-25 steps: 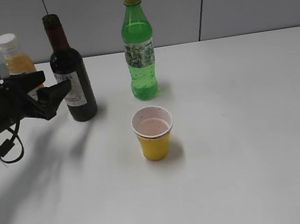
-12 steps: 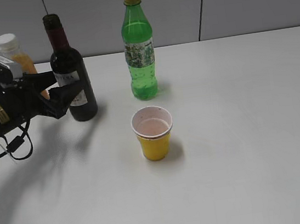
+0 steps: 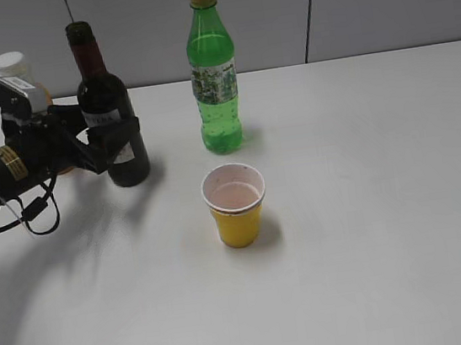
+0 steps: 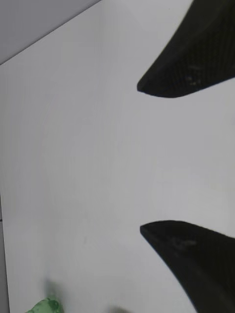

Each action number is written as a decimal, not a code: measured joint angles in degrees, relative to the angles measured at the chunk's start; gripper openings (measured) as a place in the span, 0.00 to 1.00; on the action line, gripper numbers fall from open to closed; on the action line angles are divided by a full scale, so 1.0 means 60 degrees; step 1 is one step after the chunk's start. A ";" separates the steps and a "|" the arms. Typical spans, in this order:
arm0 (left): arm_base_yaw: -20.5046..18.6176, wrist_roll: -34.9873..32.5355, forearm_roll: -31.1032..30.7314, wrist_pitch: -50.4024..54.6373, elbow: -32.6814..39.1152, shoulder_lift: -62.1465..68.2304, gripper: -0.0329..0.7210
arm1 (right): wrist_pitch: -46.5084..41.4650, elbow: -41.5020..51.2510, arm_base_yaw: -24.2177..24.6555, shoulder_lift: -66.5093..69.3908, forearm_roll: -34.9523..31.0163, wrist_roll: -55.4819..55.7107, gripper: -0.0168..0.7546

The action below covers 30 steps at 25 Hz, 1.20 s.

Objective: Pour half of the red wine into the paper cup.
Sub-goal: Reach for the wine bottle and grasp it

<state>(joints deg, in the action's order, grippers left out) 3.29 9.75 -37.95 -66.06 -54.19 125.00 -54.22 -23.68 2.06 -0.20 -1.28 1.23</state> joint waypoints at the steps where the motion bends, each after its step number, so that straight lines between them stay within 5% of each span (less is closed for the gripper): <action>1: 0.0000 0.0015 -0.0018 -0.0017 -0.0023 0.0017 0.84 | 0.0000 0.0000 0.0000 0.0000 0.0000 0.0000 0.79; 30: 0.0343 0.0059 0.0129 -0.0206 -0.0822 0.0713 0.83 | 0.0000 0.0000 0.0000 0.0000 0.0000 0.0000 0.79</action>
<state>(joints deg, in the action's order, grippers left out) 5.35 10.10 -37.18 -67.29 -59.12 129.27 -54.22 -23.68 2.06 -0.20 -1.28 1.23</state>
